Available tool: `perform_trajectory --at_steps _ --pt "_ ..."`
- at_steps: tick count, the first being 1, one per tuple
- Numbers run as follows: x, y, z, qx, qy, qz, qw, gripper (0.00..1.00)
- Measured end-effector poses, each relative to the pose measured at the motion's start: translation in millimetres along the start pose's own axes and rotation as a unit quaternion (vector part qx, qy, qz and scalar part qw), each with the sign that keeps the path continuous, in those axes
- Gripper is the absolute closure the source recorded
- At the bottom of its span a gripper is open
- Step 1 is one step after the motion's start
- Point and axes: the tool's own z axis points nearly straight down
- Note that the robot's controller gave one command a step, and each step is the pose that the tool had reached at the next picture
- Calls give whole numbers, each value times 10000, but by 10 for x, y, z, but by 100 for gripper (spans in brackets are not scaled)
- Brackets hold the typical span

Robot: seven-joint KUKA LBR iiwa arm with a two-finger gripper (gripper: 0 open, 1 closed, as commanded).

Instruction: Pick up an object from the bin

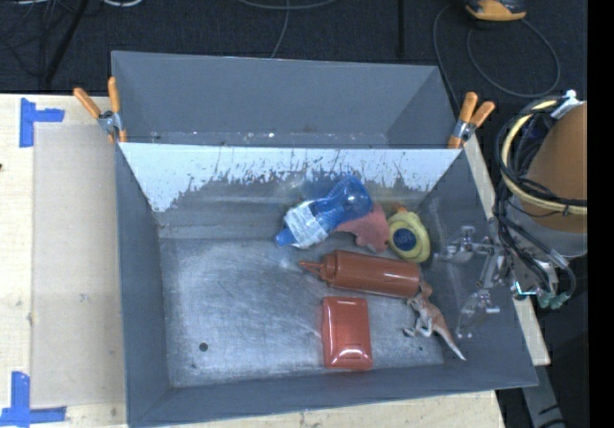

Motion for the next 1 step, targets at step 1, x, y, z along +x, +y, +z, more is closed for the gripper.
perform_trajectory --at_steps 1 --pt "-15 8 -39 7 -39 -25 10000 0"
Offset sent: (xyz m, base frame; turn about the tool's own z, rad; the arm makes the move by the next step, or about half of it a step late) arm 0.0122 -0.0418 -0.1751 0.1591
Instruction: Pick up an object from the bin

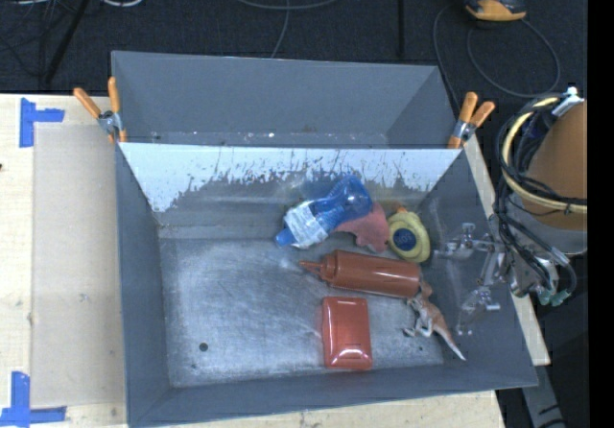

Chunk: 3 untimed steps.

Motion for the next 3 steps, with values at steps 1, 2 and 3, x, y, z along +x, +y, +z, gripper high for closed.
perform_trajectory --at_steps 1,2,3 --pt "-55 -165 682 2 -27 317 9995 0" --pt "-186 -527 900 -4 -5 1144 9934 0" --pt "-166 -426 1095 -2 -1 -388 9992 0"
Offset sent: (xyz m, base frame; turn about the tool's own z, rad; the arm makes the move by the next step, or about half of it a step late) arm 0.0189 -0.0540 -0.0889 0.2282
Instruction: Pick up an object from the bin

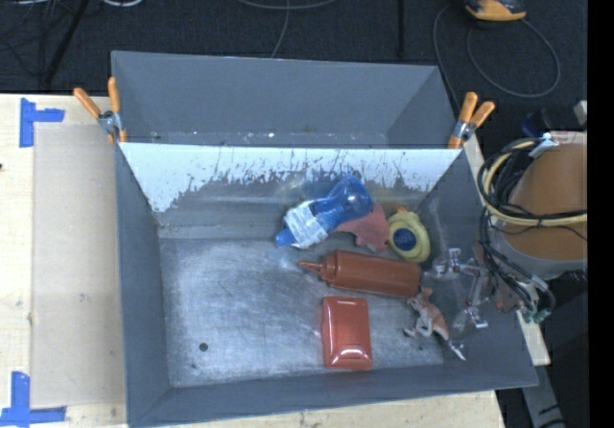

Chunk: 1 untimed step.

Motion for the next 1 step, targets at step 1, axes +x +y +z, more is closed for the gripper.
perform_trajectory --at_steps 1 --pt "55 88 552 -2 -3 -733 9973 0"
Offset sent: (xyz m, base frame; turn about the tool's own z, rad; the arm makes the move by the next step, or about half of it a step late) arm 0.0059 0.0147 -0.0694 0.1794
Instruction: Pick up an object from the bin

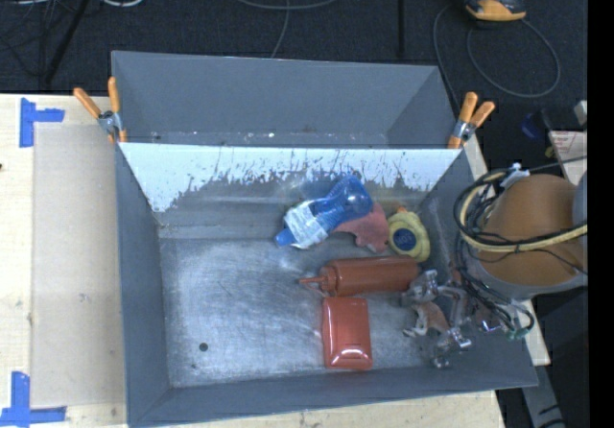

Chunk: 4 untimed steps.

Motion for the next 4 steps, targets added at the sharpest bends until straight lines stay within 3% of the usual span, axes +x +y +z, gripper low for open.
perform_trajectory --at_steps 1,3,4 --pt "-144 40 126 2 -7 1611 9869 100" --pt "-135 46 90 -1 5 1608 9870 100" --pt "-112 58 -112 -15 45 1609 9870 100"
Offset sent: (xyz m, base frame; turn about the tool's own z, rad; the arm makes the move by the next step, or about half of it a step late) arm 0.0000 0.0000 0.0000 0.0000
